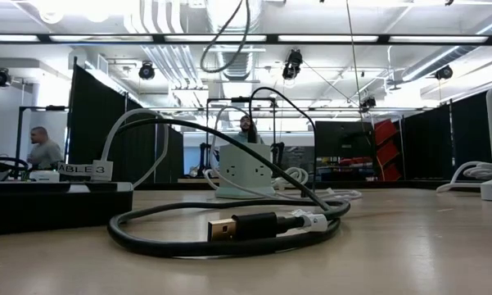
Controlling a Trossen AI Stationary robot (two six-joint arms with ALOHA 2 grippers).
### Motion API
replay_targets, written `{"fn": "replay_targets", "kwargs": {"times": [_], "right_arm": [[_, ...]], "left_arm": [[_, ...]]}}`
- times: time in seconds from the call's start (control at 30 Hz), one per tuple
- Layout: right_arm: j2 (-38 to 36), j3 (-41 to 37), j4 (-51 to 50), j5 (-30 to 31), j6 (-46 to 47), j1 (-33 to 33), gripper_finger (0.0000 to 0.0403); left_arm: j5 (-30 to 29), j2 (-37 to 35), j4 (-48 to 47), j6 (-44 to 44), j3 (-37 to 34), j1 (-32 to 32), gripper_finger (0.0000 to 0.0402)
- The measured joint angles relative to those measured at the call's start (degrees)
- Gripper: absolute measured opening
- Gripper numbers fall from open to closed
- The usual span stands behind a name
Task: Insert USB
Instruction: Insert the white charger cable into the purple charger adapter
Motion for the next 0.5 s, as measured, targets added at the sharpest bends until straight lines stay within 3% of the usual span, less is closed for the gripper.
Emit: {"fn": "replay_targets", "kwargs": {"times": [0.23,0.5], "right_arm": [[0.0,0.0,-2.1,0.2,0.2,0.0,0.0116],[0.0,0.0,-2.4,0.2,-0.1,0.0,0.0116]], "left_arm": [[0.4,0.1,-0.2,-0.9,0.0,-0.1,0.005],[3.7,0.9,-1.2,-3.8,0.0,-0.1,0.0094]]}}
